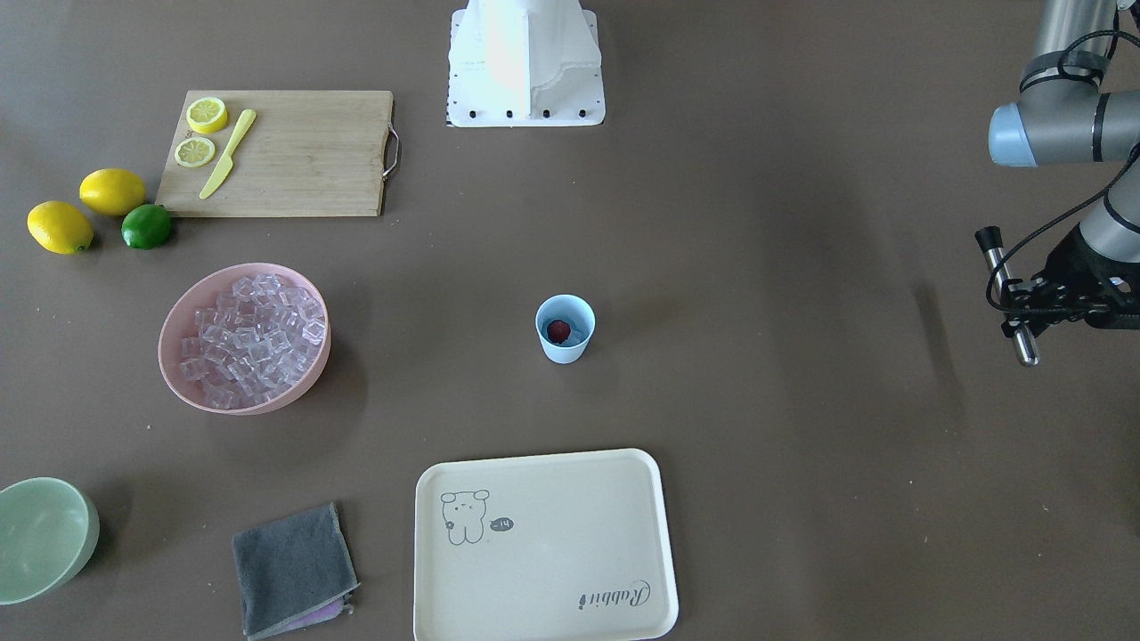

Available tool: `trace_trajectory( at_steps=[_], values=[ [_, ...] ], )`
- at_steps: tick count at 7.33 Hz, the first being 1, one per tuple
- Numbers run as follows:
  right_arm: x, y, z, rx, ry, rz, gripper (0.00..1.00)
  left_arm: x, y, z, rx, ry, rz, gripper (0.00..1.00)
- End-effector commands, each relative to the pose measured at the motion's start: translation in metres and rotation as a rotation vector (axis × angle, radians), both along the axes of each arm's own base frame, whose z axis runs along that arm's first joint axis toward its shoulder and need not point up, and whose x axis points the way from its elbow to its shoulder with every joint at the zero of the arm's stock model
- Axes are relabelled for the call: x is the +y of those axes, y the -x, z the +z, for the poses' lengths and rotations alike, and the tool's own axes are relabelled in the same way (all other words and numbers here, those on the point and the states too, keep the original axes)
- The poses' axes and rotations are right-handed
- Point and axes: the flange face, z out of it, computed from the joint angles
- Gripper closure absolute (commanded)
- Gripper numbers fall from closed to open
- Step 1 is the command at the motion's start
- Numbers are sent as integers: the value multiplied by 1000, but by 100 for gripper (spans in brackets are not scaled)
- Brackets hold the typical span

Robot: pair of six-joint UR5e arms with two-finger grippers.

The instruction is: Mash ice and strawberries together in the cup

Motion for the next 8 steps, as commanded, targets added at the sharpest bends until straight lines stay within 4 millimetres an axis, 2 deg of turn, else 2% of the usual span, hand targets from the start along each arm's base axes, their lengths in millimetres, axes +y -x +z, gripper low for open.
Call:
trace_trajectory(
  at_steps=[1,2,4,5,7,8],
  values=[
    [-1,-1,-2,4,-4,2,1,4,2,36,-23,10,-1,2],
    [0,0,-1,4,-3,0,1,7,2,37,-9,1,3,2],
    [1,-1,-1,6,-3,4,1,0,7,21,6,-23,-13,2],
    [5,-2,1,6,0,5,1,-10,31,1,20,-47,-61,2],
    [5,-2,2,7,0,6,1,-36,128,-45,233,28,-118,2],
    [2,-2,0,9,-3,6,1,-33,168,-41,260,26,-155,2]
  ],
)
